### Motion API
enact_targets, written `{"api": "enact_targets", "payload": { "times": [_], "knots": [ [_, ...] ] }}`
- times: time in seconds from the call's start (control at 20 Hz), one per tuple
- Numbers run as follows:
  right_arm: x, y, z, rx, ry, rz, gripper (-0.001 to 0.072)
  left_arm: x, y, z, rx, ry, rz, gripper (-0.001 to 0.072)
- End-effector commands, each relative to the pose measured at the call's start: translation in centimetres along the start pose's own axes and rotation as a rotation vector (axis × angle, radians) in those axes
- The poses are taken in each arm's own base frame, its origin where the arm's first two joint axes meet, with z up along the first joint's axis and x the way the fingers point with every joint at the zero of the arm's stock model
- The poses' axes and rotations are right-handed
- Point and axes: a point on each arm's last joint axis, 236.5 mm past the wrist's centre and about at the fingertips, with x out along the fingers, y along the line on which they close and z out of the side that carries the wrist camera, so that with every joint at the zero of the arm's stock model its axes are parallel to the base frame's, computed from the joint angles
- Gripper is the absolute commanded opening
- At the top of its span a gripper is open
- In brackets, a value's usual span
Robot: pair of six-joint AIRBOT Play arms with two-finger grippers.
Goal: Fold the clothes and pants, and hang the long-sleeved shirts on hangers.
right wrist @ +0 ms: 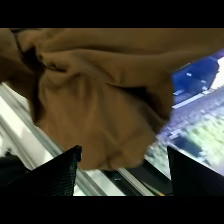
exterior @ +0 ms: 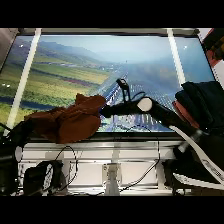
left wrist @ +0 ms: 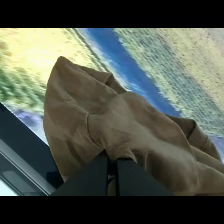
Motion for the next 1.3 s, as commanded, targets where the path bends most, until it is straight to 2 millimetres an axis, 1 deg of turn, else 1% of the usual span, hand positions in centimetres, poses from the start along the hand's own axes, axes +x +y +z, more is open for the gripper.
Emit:
{"api": "enact_targets", "payload": {
  "times": [0.0, 0.1, 0.25, 0.35, 0.45, 0.5, 0.55, 0.6, 0.65, 0.7, 0.75, 0.8, 0.85, 0.95, 1.05, 1.15, 1.25],
  "knots": [
    [3.6, 1.3, 0.7, 0.185, 0.092, 0.04, 0.0613, 0.1, -0.1, -0.3, -0.012, 0.011, -0.006, 0.0023],
    [5.8, 0.8, -0.4, 0.29, 0.181, 0.033, 0.0613, 0.1, -0.1, -0.3, -0.012, 0.01, -0.006, 0.0023],
    [8.6, 0.8, -1.7, 0.391, 0.236, 0.027, 0.0614, 0.1, -0.2, -0.2, -0.012, 0.008, -0.008, 0.0023],
    [9.8, 0.6, -1.9, 0.395, 0.244, 0.018, 0.0614, 0.1, -0.2, -0.2, -0.011, 0.008, -0.008, 0.0023],
    [10.7, -0.2, -1.9, 0.461, 0.244, 0.0, 0.0614, 0.1, -0.2, -0.2, -0.011, 0.008, -0.008, 0.0023],
    [11.1, -0.7, -1.6, 0.485, 0.223, -0.01, 0.0613, 0.1, -0.2, -0.2, -0.011, 0.008, -0.008, 0.0023],
    [11.5, -1.1, -1.2, 0.505, 0.201, -0.017, 0.0594, 0.1, -0.2, -0.2, -0.011, 0.008, -0.008, 0.0023],
    [11.7, -1.5, -0.7, 0.51, 0.175, -0.022, 0.0517, 0.1, -0.2, -0.2, -0.011, 0.008, -0.008, 0.0023],
    [11.9, -1.8, -0.1, 0.511, 0.148, -0.025, 0.0468, 0.1, -0.2, -0.2, -0.011, 0.008, -0.008, 0.0023],
    [12.0, -1.9, 0.4, 0.514, 0.126, -0.024, 0.0398, 0.1, -0.2, -0.2, -0.011, 0.008, -0.008, 0.0023],
    [12.1, -2.1, 1.0, 0.511, 0.1, -0.025, 0.0309, 0.1, -0.2, -0.2, -0.011, 0.008, -0.008, 0.0023],
    [12.1, -2.1, 1.6, 0.507, 0.078, -0.023, 0.0181, 0.1, -0.2, -0.2, -0.011, 0.008, -0.007, 0.0023],
    [12.0, -2.1, 2.4, 0.494, 0.049, -0.022, 0.0015, 0.1, -0.2, -0.1, -0.011, 0.005, -0.01, 0.0023],
    [11.7, -1.8, 4.3, 0.426, 0.0, -0.015, 0.0018, 0.0, -0.6, 0.4, -0.011, -0.017, -0.027, 0.0023],
    [10.9, -1.7, 6.3, 0.329, -0.033, -0.02, 0.0017, 0.0, -1.4, 1.6, -0.009, -0.069, -0.063, 0.0023],
    [9.1, -2.2, 8.7, 0.255, -0.08, -0.048, 0.0016, -0.4, -2.9, 3.6, -0.005, -0.155, -0.124, 0.0023],
    [6.3, -3.5, 11.5, 0.199, -0.149, -0.087, 0.0016, -1.4, -4.8, 6.5, 0.01, -0.282, -0.208, 0.0023]
  ]
}}
